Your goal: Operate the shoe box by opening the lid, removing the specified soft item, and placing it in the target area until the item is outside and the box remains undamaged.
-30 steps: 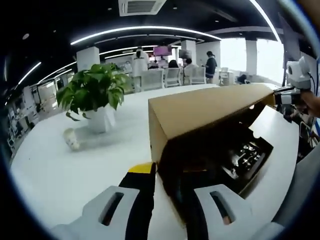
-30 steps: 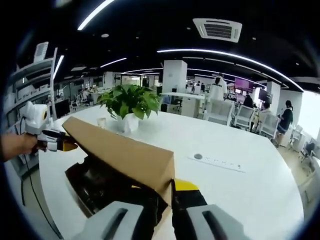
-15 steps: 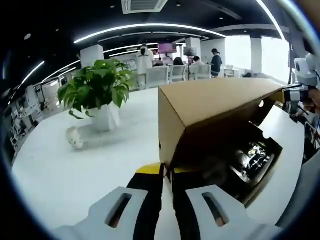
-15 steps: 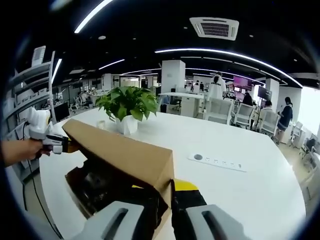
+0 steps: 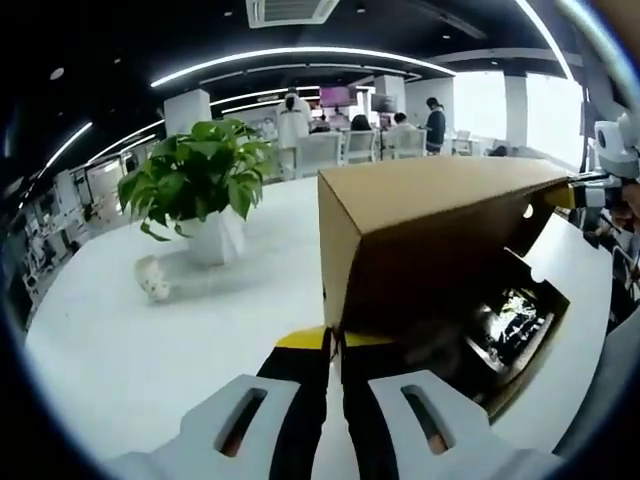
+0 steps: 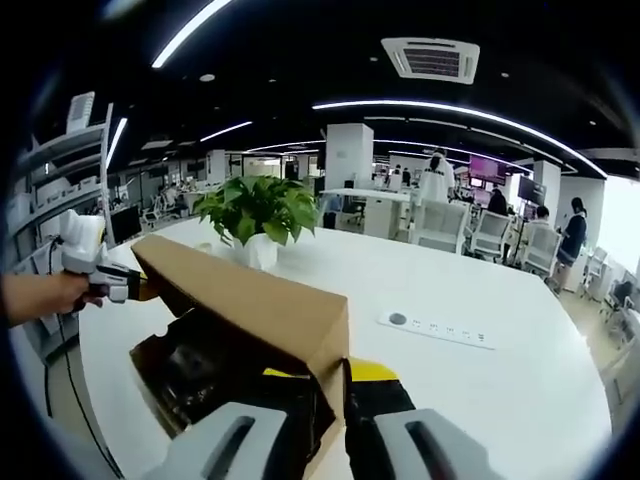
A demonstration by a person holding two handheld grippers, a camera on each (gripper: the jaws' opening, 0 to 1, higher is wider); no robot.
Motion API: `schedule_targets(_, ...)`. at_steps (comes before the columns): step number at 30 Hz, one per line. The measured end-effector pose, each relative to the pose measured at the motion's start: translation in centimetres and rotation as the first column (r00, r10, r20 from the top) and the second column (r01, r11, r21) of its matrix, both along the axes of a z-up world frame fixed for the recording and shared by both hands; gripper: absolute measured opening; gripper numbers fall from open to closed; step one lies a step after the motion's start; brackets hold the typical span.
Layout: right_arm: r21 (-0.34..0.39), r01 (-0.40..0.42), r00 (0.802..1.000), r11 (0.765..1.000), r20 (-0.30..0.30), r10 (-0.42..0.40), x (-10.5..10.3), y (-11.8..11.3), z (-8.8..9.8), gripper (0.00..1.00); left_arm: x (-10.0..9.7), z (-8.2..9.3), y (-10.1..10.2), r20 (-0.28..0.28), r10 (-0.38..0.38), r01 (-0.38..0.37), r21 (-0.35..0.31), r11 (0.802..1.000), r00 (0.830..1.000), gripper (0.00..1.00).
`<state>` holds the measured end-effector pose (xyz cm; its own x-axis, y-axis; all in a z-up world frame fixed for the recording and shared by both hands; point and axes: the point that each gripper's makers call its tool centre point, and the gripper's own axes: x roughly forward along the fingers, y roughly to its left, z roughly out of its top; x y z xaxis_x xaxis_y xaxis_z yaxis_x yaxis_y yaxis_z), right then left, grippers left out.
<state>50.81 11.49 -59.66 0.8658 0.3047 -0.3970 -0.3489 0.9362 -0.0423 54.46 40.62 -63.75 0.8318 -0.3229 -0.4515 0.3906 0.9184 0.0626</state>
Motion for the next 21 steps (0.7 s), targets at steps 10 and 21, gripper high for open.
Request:
schedule_targets(10, -0.042, -0.010, 0.999, 0.999, 0.033, 0.012, 0.0, 0.0, -0.2, 0.06, 0.2, 0.2, 0.0, -0.002, -0.002, 0.002, 0.008, 1.000, 1.000, 0.02)
schedule_targets(21, -0.050, -0.004, 1.000, 0.999, -0.001, 0.004, -0.4, -0.5, -1.9, 0.07, 0.6, 0.4, 0.0, -0.002, -0.003, 0.003, 0.004, 1.000, 1.000, 0.02)
